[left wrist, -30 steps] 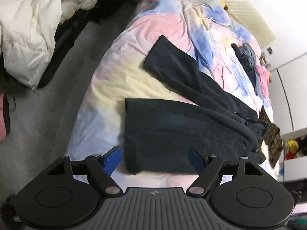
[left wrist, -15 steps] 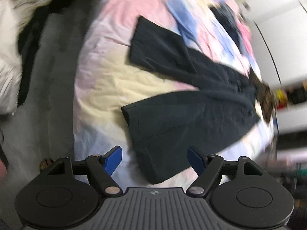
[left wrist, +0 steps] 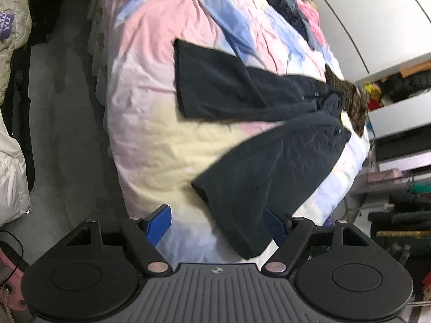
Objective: Fold clothes
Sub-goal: 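Reach the right gripper to a pant leg hem and grasp it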
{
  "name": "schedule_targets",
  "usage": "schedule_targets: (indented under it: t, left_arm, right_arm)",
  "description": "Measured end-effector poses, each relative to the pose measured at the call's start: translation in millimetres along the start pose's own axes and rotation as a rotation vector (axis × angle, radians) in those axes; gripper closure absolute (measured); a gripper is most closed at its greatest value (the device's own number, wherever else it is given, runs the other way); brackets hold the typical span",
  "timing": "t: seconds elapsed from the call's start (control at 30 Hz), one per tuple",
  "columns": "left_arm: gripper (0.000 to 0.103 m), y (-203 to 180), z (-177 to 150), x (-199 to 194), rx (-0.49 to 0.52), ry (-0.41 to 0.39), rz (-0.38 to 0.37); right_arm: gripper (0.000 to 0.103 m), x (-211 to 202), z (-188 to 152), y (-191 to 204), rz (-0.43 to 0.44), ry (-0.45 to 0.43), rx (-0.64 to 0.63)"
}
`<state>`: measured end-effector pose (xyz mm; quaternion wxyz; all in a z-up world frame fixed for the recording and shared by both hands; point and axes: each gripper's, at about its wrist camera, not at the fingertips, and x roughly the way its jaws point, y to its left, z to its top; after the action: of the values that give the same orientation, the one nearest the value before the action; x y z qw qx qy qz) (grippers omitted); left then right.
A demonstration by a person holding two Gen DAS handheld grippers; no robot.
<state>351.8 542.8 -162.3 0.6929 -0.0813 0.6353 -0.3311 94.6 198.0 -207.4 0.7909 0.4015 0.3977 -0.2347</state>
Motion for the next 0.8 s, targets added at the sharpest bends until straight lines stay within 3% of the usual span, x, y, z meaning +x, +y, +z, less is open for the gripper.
schedule_targets:
  t: [0.27, 0.57, 0.7, 0.8]
  left_arm:
    - [0.026, 30.4, 61.5, -8.7, -0.044, -0.032, 0.018]
    - [0.026, 53.6, 164.7, 21.7, -0.07, -0.01, 0.106]
    - [0.026, 50.0, 216.2, 38.8, -0.05, 0.013, 0.17]
    - [0.026, 41.7, 250.3, 53.3, -0.04, 0.028, 0.164]
  right_arm:
    - [0.048, 51.9, 19.0, 34.3, 0.05, 0.051, 0.054]
    - [0.047, 188.5, 74.1, 54.6, 0.107, 0.138, 0.205]
    - [0.043, 248.1, 82.9, 48.6, 0.124, 0.212, 0.345]
    - [0.042, 290.4, 78.3, 43.3, 0.134, 0.262, 0.456]
